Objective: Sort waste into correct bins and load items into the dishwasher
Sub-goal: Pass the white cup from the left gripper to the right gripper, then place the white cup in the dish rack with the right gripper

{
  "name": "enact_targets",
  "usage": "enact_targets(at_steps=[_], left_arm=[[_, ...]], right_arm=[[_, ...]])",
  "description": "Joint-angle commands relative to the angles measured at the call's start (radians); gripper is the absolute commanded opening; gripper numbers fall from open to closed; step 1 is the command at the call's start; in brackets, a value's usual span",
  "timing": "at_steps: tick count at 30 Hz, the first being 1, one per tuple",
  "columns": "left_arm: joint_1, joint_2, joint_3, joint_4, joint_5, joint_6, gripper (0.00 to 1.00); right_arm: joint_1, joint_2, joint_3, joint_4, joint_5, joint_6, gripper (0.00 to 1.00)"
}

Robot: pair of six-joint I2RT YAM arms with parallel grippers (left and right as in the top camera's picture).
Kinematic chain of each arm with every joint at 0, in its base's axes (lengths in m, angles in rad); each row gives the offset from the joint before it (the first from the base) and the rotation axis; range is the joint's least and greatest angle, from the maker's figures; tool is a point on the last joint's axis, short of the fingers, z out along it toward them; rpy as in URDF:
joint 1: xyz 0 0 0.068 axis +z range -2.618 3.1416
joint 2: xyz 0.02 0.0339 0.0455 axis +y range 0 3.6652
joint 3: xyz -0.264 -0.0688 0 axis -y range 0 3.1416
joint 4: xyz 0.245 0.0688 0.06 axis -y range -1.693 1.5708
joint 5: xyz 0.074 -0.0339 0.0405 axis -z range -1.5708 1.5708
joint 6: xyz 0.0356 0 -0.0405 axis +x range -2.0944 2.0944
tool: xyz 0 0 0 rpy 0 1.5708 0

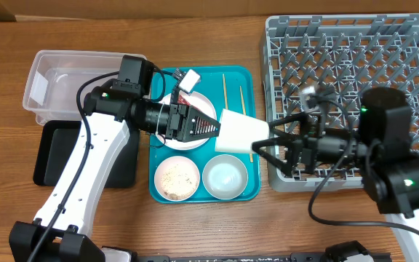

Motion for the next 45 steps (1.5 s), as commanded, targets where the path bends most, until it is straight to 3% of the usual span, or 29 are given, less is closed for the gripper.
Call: enact_targets(at_steps=[1,4,6,8,9,11,13,17,20,25,27,32,38,39,41,44,45], left_arm=[[-0.005,-0.014,0.009,0.000,0.044,0.032,0.04],[-0.006,-0.014,0.009,0.000,0.043,0.036,0.04],[-0.009,-0.014,0.009,0.000,0.043,0.035,0.04],[-0.010,-0.014,0.009,-0.002,0.043,0.035,0.04],[-0.010,-0.014,0.009,-0.005,0.038,0.035,0.11],[-0.009,-0.014,0.009,-0.013,-0.010,0.035,0.48],[-0.008,-0.014,0.009,-0.032,-0.132,0.035,0.59],[-0.008,-0.014,0.009,-0.100,-0.478,-0.018,0.64],[-0.008,-0.014,0.009,-0.120,-0.612,-0.045,0.69],[-0.008,-0.014,0.009,-0.099,-0.637,-0.048,0.70],[-0.008,-0.014,0.009,-0.089,-0.637,-0.048,0.70],[-0.008,-0.014,0.009,-0.085,-0.637,-0.048,0.70],[-0.008,-0.014,0.009,-0.086,-0.637,-0.048,0.70],[-0.008,-0.014,0.009,-0.089,-0.637,-0.048,0.70],[-0.008,-0.014,0.009,-0.100,-0.645,-0.048,0.69],[-0.008,-0.014,0.009,-0.124,-0.695,-0.048,0.68],[-0.009,-0.014,0.009,-0.127,-0.717,-0.049,0.68]], right_arm=[[0.081,0.013,0.031,0.053,-0.058,0.005,0.83],[0.097,0.013,0.031,0.084,-0.058,0.005,0.73],[0.097,0.013,0.031,0.093,-0.054,0.014,0.60],[0.092,0.013,0.031,0.089,-0.037,0.016,0.59],[0.088,0.012,0.031,0.081,-0.017,0.016,0.59],[0.071,0.009,0.032,0.058,0.034,0.016,0.59],[0.035,-0.004,0.032,0.018,0.104,0.022,0.59],[-0.067,-0.047,0.033,-0.079,0.302,0.116,0.56],[-0.120,-0.072,0.042,-0.185,0.495,0.191,0.53],[-0.125,-0.047,0.072,-0.463,0.903,0.340,0.51],[-0.125,-0.017,0.072,-0.540,0.975,0.366,0.51],[-0.125,0.112,0.070,-0.673,1.016,0.365,0.52],[-0.125,0.262,0.069,-0.645,1.052,0.365,0.52],[-0.125,0.286,0.069,-0.636,1.058,0.364,0.56],[-0.125,0.325,0.069,-0.641,1.044,0.364,0.76],[-0.125,0.340,0.072,-0.655,1.009,0.365,0.92],[-0.125,0.331,0.075,-0.645,1.008,0.365,0.93]])
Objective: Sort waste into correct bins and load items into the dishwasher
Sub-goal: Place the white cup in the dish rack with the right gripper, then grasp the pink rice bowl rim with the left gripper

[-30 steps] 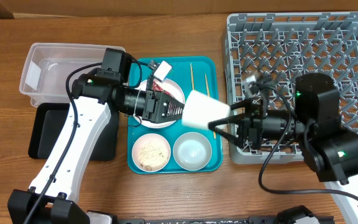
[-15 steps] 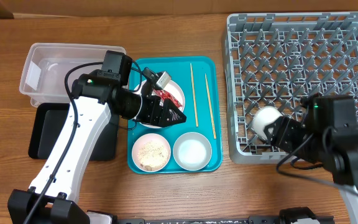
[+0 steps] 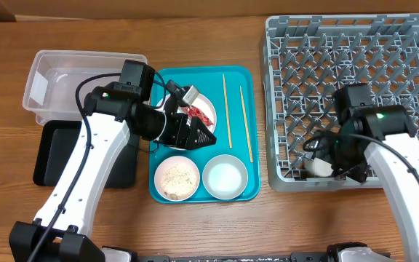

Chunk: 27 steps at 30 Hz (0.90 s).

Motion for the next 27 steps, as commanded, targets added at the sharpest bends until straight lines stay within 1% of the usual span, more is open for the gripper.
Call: enact_targets(at_steps=[1,3,5,6,7,9,11,14,16,20,21,23,25,27], left_arm=[[-0.008,-0.014,0.009,-0.014,-0.093,-0.022,0.68],[-0.014,-0.014,0.009,-0.017,-0.149,-0.061,0.66],[-0.035,-0.014,0.008,-0.024,-0.230,-0.140,0.62],[-0.058,-0.014,0.005,-0.023,-0.301,-0.196,0.61],[-0.075,-0.014,0.003,-0.023,-0.357,-0.224,0.61],[-0.126,-0.014,-0.006,-0.022,-0.533,-0.315,0.61],[-0.188,-0.014,-0.030,-0.020,-0.708,-0.459,0.60],[-0.269,-0.013,-0.093,0.031,-0.868,-0.613,0.61],[-0.299,-0.013,-0.143,0.077,-0.909,-0.692,0.64],[-0.307,-0.009,-0.262,0.169,-0.897,-0.861,0.63],[-0.306,-0.009,-0.284,0.198,-0.888,-0.877,0.62],[-0.304,-0.007,-0.325,0.282,-0.853,-0.882,0.54],[-0.303,-0.003,-0.353,0.354,-0.818,-0.882,0.51],[-0.303,0.003,-0.365,0.387,-0.801,-0.888,0.50]], right_arm=[[-0.004,-0.034,0.033,0.024,-0.010,0.006,0.93],[-0.004,-0.069,0.058,0.039,-0.022,0.005,0.94],[-0.003,-0.124,0.096,0.064,-0.054,-0.001,0.94],[-0.003,-0.156,0.114,0.086,-0.082,-0.011,0.94],[-0.003,-0.185,0.127,0.109,-0.108,-0.022,0.94],[-0.003,-0.252,0.138,0.171,-0.175,-0.032,0.94],[-0.003,-0.309,0.138,0.223,-0.225,-0.033,0.96],[-0.003,-0.377,0.138,0.257,-0.245,-0.033,0.99],[-0.003,-0.402,0.138,0.253,-0.245,-0.034,1.00],[-0.003,-0.414,0.138,0.215,-0.245,-0.060,1.00],[-0.003,-0.414,0.138,0.202,-0.245,-0.063,1.00],[-0.003,-0.406,0.137,0.181,-0.245,-0.080,1.00],[-0.003,-0.396,0.137,0.168,-0.246,-0.082,1.00],[-0.003,-0.386,0.137,0.161,-0.246,-0.082,1.00]])
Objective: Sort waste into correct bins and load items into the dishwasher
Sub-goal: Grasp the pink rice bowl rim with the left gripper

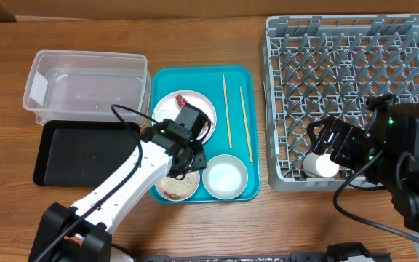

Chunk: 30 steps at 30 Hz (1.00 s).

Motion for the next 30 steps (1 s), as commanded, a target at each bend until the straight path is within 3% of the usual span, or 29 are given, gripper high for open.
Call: enact_targets(at_steps=[1,5,9,12,20,23,30], left_arm=[[0.003,0.005,-0.028,0.048,0.026,-0.076,0.49],[0.003,0.038,-0.034,0.055,0.025,-0.076,0.45],[0.003,0.090,-0.034,0.053,0.030,-0.075,0.33],[0.006,0.112,-0.034,0.053,0.061,-0.074,0.04],[0.013,0.015,0.042,-0.056,0.093,0.020,0.04],[0.013,-0.039,0.113,-0.121,0.138,0.150,0.04],[0.013,-0.107,0.303,-0.270,0.134,0.294,0.04]], right_arm=[[-0.003,0.013,0.008,-0.006,-0.008,-0.022,1.00],[-0.003,0.024,0.008,-0.014,-0.009,-0.022,1.00],[-0.003,0.025,0.008,-0.013,-0.009,-0.022,1.00],[-0.003,0.024,0.008,-0.013,-0.010,-0.022,1.00],[-0.003,0.024,0.008,-0.012,-0.011,-0.026,1.00],[-0.003,0.024,0.008,-0.011,-0.011,-0.026,1.00],[-0.003,0.024,0.008,-0.008,-0.012,-0.034,1.00]])
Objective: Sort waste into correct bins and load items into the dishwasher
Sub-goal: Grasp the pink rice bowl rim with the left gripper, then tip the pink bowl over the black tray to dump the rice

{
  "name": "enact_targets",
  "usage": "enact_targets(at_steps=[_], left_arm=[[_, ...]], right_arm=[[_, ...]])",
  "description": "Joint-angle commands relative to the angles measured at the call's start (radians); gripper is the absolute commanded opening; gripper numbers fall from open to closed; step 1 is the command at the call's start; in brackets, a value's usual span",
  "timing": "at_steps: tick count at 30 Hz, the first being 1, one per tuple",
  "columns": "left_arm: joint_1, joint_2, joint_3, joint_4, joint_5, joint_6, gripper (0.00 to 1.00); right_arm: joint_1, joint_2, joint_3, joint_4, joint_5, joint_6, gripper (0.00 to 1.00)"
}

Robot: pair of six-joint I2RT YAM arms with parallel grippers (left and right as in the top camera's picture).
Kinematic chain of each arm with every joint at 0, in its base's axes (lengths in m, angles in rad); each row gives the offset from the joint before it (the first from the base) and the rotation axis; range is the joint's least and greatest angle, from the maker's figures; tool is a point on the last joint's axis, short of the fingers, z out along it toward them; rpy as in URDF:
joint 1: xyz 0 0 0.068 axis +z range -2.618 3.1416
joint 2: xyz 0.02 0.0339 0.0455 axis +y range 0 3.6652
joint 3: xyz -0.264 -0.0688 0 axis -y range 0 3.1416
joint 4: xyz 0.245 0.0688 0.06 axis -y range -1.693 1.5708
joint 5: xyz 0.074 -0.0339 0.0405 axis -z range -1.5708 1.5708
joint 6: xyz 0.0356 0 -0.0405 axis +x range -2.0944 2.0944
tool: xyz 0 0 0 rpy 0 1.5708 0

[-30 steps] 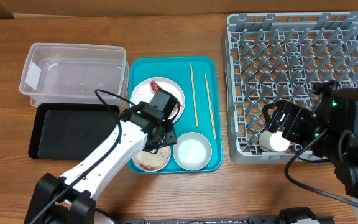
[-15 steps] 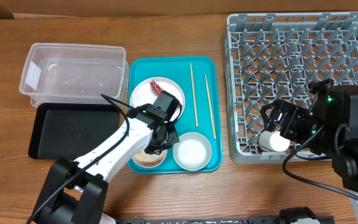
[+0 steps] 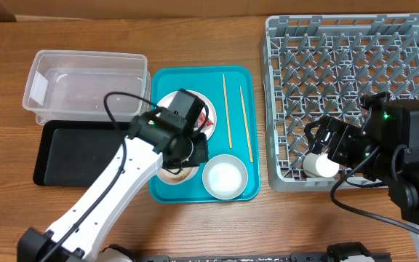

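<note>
A white cup (image 3: 318,167) lies on its side in the front left corner of the grey dish rack (image 3: 355,44). My right gripper (image 3: 329,148) hangs just above it, open, its fingers apart and off the cup. My left gripper (image 3: 184,159) points down over the bowl of crumbs (image 3: 167,177) on the teal tray (image 3: 235,195); its fingertips are hidden under the wrist. On the tray are also a white bowl (image 3: 225,177), a white plate (image 3: 167,104) with a red wrapper (image 3: 206,120), and two chopsticks (image 3: 227,109).
A clear plastic bin (image 3: 78,84) stands at the back left, with a flat black bin (image 3: 75,153) in front of it. The left arm crosses the black bin's right end. The rack fills the right side of the table.
My left arm has swung a little, and its wrist now covers more of the crumb bowl. The right gripper still hangs open over the cup in the rack.
The white cup was first between both grippers over the tray's right edge. Then the right arm had it low in the rack's front left corner, with the left gripper over the plate. Later the right gripper stood open above the lying cup and the left gripper hung over the crumb bowl.
</note>
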Motion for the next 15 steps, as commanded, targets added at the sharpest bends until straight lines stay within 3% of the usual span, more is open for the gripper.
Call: enact_targets(at_steps=[1,10,15], left_arm=[[0.004,-0.034,0.111,-0.032,0.010,0.117,0.04],[0.098,-0.036,0.196,-0.125,-0.045,0.186,0.04],[0.373,-0.035,0.190,-0.174,0.249,0.384,0.04]], right_arm=[[-0.003,-0.005,0.008,0.005,-0.003,-0.027,1.00],[-0.003,-0.005,0.008,0.000,-0.002,-0.027,1.00],[-0.003,-0.005,0.008,-0.008,-0.002,-0.034,1.00]])
